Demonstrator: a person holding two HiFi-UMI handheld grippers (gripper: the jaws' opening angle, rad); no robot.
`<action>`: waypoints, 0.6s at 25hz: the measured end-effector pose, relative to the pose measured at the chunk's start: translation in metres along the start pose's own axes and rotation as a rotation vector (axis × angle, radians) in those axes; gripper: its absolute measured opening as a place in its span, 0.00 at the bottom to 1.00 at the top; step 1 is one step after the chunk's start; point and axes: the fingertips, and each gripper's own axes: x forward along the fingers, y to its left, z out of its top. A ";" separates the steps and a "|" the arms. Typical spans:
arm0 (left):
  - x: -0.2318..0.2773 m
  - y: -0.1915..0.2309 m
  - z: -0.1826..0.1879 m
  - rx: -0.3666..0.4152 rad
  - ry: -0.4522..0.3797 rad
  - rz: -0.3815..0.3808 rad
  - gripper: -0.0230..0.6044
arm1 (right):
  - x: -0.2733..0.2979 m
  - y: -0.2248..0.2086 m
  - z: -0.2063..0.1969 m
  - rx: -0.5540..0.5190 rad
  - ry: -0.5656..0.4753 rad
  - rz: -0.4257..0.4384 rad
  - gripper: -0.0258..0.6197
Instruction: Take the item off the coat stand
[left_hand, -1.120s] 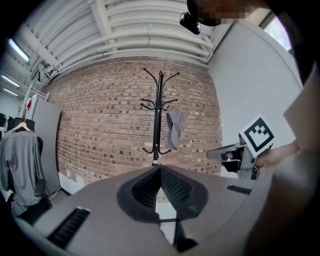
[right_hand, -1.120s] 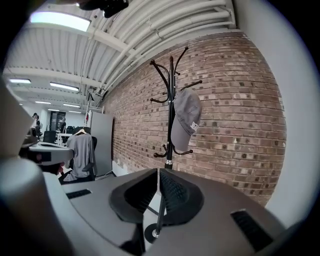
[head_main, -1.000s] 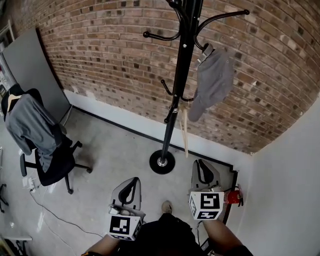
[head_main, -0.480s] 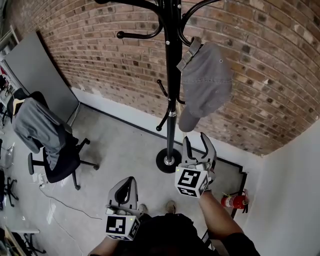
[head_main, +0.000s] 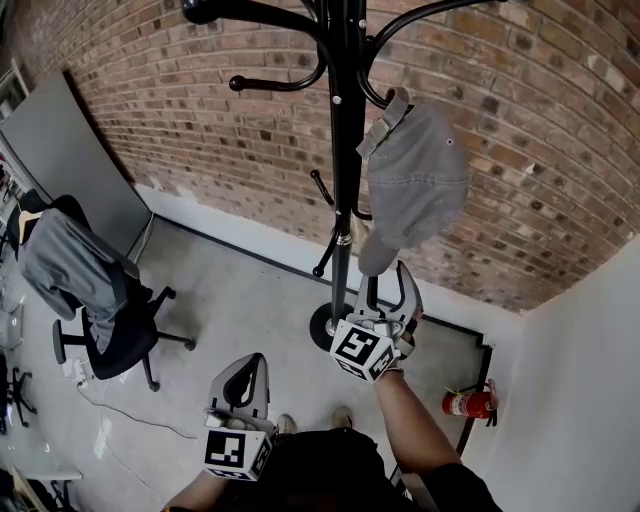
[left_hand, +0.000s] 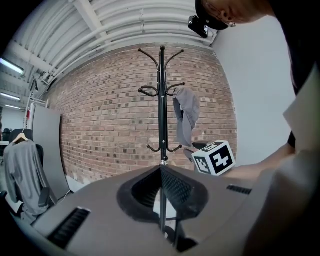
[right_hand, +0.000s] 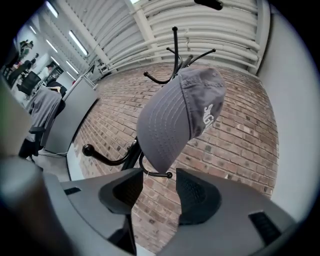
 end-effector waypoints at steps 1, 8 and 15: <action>0.001 0.003 0.000 0.005 0.002 -0.008 0.08 | 0.001 -0.003 0.003 0.010 -0.010 -0.018 0.33; 0.004 0.015 0.006 0.031 -0.002 -0.040 0.08 | -0.009 -0.017 0.029 0.027 -0.100 -0.105 0.33; 0.005 0.023 0.011 0.038 -0.024 -0.073 0.08 | -0.038 -0.037 0.049 -0.027 -0.222 -0.167 0.22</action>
